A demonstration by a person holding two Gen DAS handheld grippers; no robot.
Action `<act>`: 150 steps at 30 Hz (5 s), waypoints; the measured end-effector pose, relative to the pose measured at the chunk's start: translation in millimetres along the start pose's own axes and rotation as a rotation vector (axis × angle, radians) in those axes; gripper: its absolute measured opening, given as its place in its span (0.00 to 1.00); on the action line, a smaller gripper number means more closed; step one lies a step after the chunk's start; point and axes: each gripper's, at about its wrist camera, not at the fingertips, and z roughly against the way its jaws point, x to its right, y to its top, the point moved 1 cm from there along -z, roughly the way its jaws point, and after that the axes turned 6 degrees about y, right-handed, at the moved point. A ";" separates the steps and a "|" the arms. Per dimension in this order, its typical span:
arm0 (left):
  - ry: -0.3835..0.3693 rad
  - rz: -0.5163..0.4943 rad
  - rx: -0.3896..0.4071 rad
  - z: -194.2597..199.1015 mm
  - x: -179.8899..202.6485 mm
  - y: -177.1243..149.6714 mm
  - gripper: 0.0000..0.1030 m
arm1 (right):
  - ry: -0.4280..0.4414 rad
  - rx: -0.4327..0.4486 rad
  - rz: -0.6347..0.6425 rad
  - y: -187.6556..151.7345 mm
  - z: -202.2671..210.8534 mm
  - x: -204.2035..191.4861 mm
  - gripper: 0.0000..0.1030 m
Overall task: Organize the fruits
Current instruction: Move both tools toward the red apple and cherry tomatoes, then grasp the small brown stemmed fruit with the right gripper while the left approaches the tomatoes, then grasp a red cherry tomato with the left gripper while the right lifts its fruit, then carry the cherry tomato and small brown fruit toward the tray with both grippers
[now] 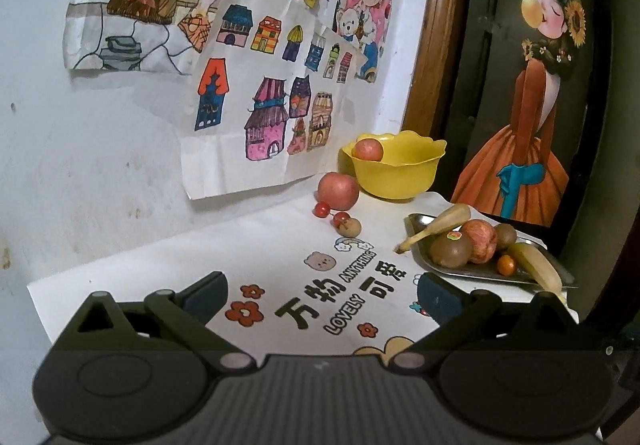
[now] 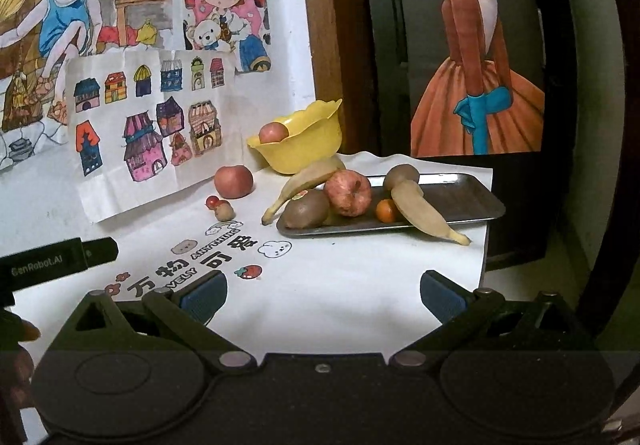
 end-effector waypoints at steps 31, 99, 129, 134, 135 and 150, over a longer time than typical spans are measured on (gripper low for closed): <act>0.014 -0.381 0.048 -144.2 -19.5 53.4 1.00 | 0.408 -0.163 0.542 97.8 -211.4 -61.9 0.80; -0.266 -0.337 -0.273 -283.8 41.8 60.5 0.40 | 0.422 -0.212 0.150 126.9 -231.0 66.3 0.30; -0.502 -0.295 -0.080 -220.1 190.3 87.2 0.26 | 0.129 -0.112 0.052 104.6 -187.0 196.9 0.30; -0.525 -0.302 -0.089 -229.2 227.6 76.9 0.26 | 0.110 -0.121 0.038 91.5 -193.3 212.8 0.30; -0.522 -0.312 -0.093 -231.3 234.2 74.7 0.26 | 0.108 -0.121 0.034 88.8 -193.9 215.0 0.30; -0.438 -0.422 -0.158 -245.1 274.3 47.3 0.26 | 0.118 -0.094 0.058 70.0 -201.2 215.3 0.31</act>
